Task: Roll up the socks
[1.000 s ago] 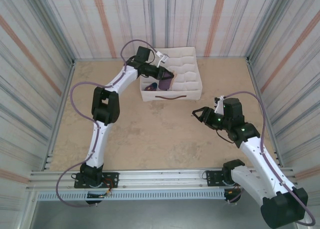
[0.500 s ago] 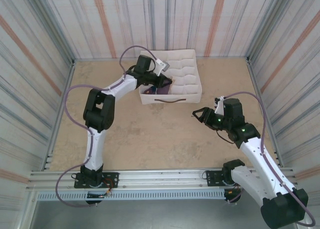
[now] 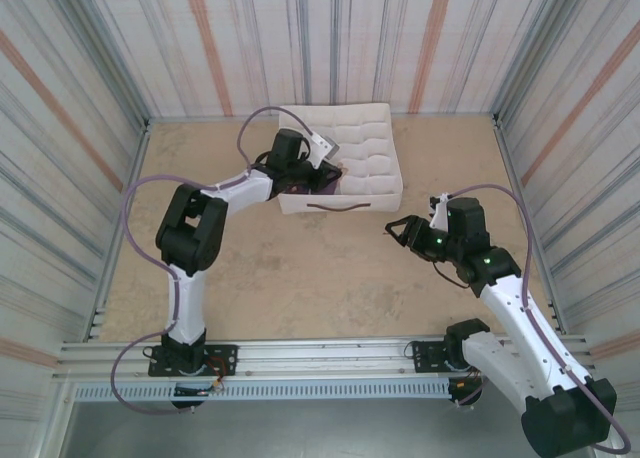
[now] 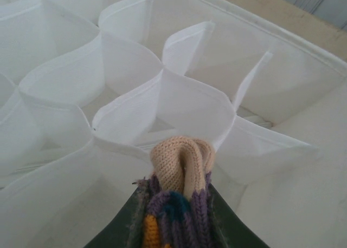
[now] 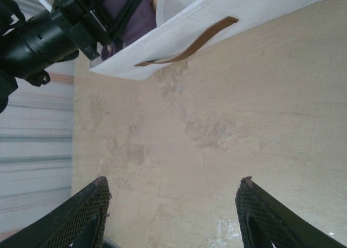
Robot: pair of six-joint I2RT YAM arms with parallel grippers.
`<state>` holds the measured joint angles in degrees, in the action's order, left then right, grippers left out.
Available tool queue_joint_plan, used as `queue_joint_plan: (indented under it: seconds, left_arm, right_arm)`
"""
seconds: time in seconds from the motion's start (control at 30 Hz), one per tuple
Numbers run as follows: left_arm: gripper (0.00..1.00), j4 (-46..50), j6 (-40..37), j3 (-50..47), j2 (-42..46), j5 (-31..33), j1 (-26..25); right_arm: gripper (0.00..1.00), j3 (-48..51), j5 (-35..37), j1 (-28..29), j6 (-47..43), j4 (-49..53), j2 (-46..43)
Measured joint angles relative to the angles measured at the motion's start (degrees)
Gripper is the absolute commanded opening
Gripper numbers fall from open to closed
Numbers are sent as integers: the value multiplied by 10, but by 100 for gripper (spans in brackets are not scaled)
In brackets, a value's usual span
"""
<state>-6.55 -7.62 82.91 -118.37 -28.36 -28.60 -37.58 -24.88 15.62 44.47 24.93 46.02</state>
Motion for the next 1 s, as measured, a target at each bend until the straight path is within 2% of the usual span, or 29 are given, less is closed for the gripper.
queue_joint_plan:
  seconds: [0.1,0.27,0.37,0.67,0.73,0.8,0.83,1.0]
  left_arm:
    - [16,-20,-2,-10,3,26,-9]
    - [28,-44,-7,-24,10,54,-20]
    - [44,-54,-11,-37,16,70,-22]
    - [66,-58,-6,-64,40,99,-22]
    - [80,-57,-6,-66,47,100,-22]
    - [87,-55,-2,-66,52,100,-22]
    - [96,-52,-2,-66,55,100,-22]
    - [99,-7,14,-45,74,85,-19]
  right_arm:
    - [64,0,0,0,0,4,0]
    - [64,0,0,0,0,10,0]
    - [64,0,0,0,0,14,0]
    - [64,-1,0,0,0,22,7]
    - [64,-2,0,0,0,22,12]
    - [64,-3,0,0,0,22,15]
    - [64,-3,0,0,0,22,16]
    - [67,-7,7,0,-5,22,17]
